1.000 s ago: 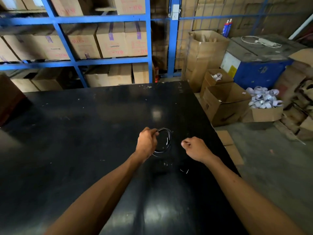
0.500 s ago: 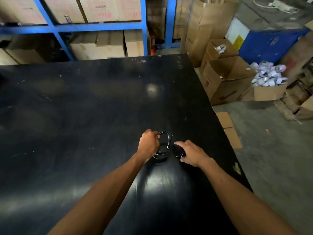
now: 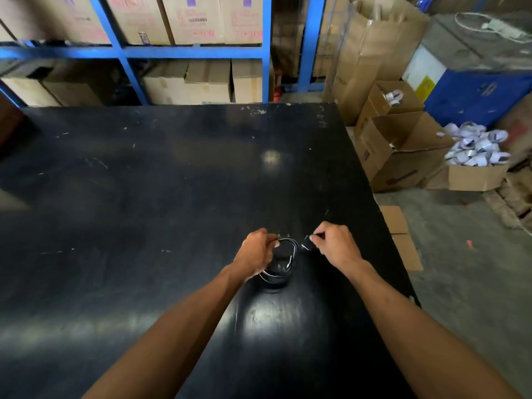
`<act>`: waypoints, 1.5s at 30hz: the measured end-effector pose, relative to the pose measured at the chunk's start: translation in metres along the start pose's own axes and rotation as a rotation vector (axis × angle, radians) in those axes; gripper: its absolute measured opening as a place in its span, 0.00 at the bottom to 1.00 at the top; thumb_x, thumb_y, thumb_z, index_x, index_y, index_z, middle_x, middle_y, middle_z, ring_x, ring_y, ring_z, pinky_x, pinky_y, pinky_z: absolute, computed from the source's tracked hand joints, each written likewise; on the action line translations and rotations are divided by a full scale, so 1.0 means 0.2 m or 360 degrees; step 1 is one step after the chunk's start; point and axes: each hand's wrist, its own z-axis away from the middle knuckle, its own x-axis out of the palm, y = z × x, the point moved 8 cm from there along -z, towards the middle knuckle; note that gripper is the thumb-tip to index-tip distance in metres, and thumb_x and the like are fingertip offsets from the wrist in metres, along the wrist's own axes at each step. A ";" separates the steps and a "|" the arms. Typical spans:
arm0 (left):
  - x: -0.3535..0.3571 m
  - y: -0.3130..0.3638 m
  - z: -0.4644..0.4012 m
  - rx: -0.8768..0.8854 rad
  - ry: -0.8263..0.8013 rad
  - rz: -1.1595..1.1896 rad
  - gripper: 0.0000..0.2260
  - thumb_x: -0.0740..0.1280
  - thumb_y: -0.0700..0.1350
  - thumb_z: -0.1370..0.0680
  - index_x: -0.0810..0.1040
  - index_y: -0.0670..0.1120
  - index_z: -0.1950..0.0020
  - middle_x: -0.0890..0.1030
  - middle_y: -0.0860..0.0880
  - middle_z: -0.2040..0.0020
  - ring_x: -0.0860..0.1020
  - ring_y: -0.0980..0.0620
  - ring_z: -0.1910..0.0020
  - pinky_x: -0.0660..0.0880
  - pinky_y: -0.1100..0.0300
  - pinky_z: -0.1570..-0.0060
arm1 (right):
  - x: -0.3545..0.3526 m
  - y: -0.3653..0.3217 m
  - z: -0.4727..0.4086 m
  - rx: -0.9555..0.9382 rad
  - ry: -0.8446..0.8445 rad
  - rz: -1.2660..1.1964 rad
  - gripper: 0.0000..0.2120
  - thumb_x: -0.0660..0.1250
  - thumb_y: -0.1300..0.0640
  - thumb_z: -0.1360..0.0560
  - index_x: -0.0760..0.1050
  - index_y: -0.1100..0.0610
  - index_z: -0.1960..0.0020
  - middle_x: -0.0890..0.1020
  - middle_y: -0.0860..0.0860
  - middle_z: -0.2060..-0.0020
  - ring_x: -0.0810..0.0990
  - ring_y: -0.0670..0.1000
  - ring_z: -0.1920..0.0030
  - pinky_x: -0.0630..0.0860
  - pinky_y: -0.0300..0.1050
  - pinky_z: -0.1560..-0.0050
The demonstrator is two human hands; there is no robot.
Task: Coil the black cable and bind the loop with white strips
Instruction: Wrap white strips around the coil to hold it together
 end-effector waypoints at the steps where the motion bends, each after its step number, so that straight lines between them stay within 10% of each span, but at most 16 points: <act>1: -0.01 0.03 0.01 0.0099 -0.0014 -0.0006 0.11 0.62 0.42 0.18 0.80 0.38 0.55 0.74 0.42 0.58 0.76 0.42 0.60 0.70 0.55 0.60 | -0.05 -0.03 -0.01 -0.0015 0.0021 -0.0055 0.07 0.73 0.55 0.22 0.83 0.59 0.48 0.87 0.57 0.56 0.86 0.56 0.54 0.83 0.55 0.49; 8: -0.08 0.27 0.06 0.0512 -0.0005 -0.0062 0.11 0.62 0.43 0.17 0.82 0.39 0.45 0.78 0.41 0.55 0.78 0.44 0.60 0.74 0.53 0.58 | -0.16 -0.28 0.05 -0.0395 -0.0212 -0.0004 0.03 0.71 0.55 0.21 0.81 0.53 0.52 0.84 0.48 0.59 0.83 0.48 0.57 0.82 0.49 0.54; 21: -0.27 0.27 0.14 0.0245 0.0083 0.0058 0.11 0.61 0.43 0.18 0.83 0.43 0.49 0.80 0.44 0.53 0.78 0.49 0.56 0.75 0.56 0.55 | -0.33 -0.60 0.26 -0.0791 -0.0158 0.0059 0.05 0.69 0.57 0.19 0.82 0.55 0.44 0.84 0.49 0.52 0.82 0.49 0.51 0.81 0.52 0.48; 27: -0.32 0.29 0.13 0.0078 -0.0027 0.0109 0.14 0.59 0.42 0.19 0.74 0.53 0.63 0.76 0.52 0.67 0.74 0.53 0.69 0.66 0.69 0.75 | -0.31 -0.76 0.44 -0.1414 0.0185 0.0785 0.08 0.68 0.61 0.20 0.83 0.55 0.44 0.82 0.53 0.53 0.82 0.53 0.55 0.81 0.50 0.55; 35: -0.36 0.25 0.11 -0.0133 -0.0160 0.0362 0.12 0.60 0.44 0.20 0.79 0.51 0.61 0.77 0.51 0.67 0.73 0.55 0.70 0.69 0.63 0.70 | -0.25 -0.79 0.47 -0.1472 -0.0098 0.1126 0.17 0.68 0.55 0.19 0.78 0.57 0.31 0.78 0.53 0.36 0.77 0.53 0.36 0.78 0.52 0.38; 45: -0.42 0.25 0.16 -0.0005 -0.0304 0.0651 0.12 0.60 0.39 0.18 0.84 0.43 0.47 0.78 0.49 0.60 0.74 0.57 0.64 0.72 0.65 0.62 | -0.29 -0.80 0.49 -0.1351 0.0247 0.1043 0.14 0.55 0.59 0.15 0.75 0.60 0.35 0.78 0.55 0.40 0.77 0.52 0.41 0.77 0.47 0.40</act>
